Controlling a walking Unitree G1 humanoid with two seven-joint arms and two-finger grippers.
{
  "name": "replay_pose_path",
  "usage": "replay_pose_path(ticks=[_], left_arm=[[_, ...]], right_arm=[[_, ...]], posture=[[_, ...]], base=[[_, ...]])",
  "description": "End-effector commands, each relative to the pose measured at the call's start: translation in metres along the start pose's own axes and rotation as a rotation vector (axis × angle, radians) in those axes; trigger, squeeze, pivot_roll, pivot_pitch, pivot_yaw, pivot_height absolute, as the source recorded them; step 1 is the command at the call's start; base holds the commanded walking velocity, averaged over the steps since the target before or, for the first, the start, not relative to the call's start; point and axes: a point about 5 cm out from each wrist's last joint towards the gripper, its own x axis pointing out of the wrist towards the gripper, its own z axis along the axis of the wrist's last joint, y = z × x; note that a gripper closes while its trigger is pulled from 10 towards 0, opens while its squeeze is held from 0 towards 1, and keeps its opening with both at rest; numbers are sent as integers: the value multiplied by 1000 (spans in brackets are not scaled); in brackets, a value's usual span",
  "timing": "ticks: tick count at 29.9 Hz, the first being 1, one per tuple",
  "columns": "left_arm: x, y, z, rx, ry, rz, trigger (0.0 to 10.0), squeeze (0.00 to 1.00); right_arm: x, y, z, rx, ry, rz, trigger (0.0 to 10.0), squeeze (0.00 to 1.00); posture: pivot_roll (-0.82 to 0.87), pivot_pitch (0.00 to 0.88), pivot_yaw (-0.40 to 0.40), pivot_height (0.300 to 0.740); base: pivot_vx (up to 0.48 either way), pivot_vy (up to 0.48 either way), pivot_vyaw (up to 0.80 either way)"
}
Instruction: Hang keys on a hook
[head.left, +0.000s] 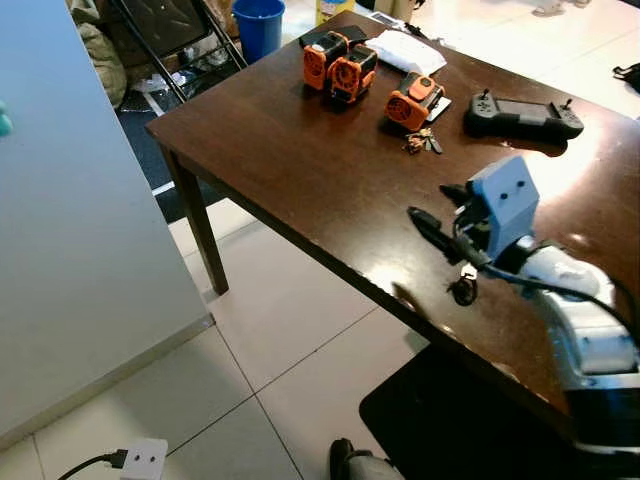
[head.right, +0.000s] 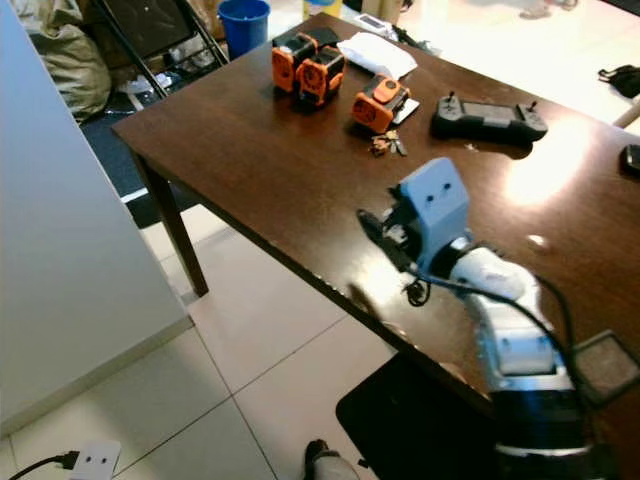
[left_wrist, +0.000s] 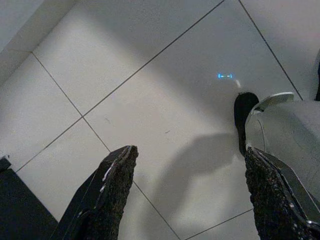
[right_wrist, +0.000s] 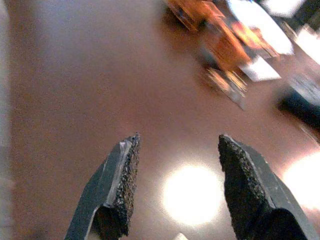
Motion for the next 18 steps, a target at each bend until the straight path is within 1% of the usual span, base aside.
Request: replay_pose_path(ticks=[1, 2, 3, 4, 5, 6, 7, 8, 10, 11, 13, 14, 15, 16, 18], left_arm=[[-2, -2, -11, 13, 36, -9, 10000, 0], [-2, -3, -11, 14, 37, -10, 10000, 0], [-2, -3, -11, 14, 37, -10, 10000, 0], [-3, -3, -12, 15, 38, -12, 10000, 0], [-3, -4, -13, 15, 40, -14, 10000, 0], [-3, -4, -13, 15, 40, -14, 10000, 0], [-3, -4, -13, 15, 41, -15, 10000, 0], [-3, -4, -14, 15, 42, -16, 10000, 0], [-3, -4, -14, 15, 42, -16, 10000, 0], [-3, -4, -15, 17, 44, -17, 10000, 0], [-4, -4, -16, 20, 46, -17, 10000, 0], [-4, -4, -16, 20, 47, -17, 10000, 0], [-4, -4, -16, 21, 46, -17, 10000, 0], [-4, -4, -16, 21, 46, -17, 10000, 0], [-4, -4, -17, 22, 46, -17, 10000, 0]], right_arm=[[-4, -3, -10, 23, 54, -29, 10000, 0], [-10, -10, -23, 41, 137, -91, 10000, 0], [-10, -10, -23, 41, 137, -91, 10000, 0], [-17, -18, -37, 54, 221, -159, 10000, 0], [-27, -26, -48, 43, 306, -211, 10000, 0], [-27, -26, -48, 43, 306, -211, 10000, 0], [-33, -30, -55, 35, 358, -240, 10000, 0], [-39, -33, -57, 37, 382, -243, 10000, 0], [-39, -33, -57, 37, 382, -243, 10000, 0], [-43, -30, -56, 52, 380, -189, 10000, 0], [-48, -22, -50, 182, 312, -85, 10000, 0], [-50, -19, -48, 224, 287, -56, 10000, 0], [-53, -19, -47, 270, 248, -52, 10000, 0], [-53, -19, -47, 270, 248, -52, 10000, 0], [-58, -19, -47, 319, 202, -57, 10000, 0]], posture=[[-94, 125, 69, 740], [-96, 129, 68, 740], [-96, 129, 68, 740], [-94, 133, 67, 740], [-95, 134, 67, 740], [-95, 134, 67, 740], [-95, 134, 67, 740], [-97, 137, 69, 740], [-97, 137, 69, 740], [-99, 139, 67, 740], [-99, 141, 66, 740], [-100, 142, 65, 740], [-101, 143, 65, 740], [-101, 143, 65, 740], [-106, 145, 68, 740]], base=[[0, 0, 0], [0, 0, 0], [0, 0, 0], [0, 0, 0], [0, 0, 0], [0, 0, 0], [0, 0, 0], [0, 0, 0], [0, 0, 0], [0, 0, 0], [0, 0, 0], [0, 0, 0], [0, 0, 0], [0, 0, 0], [0, 0, 0]])
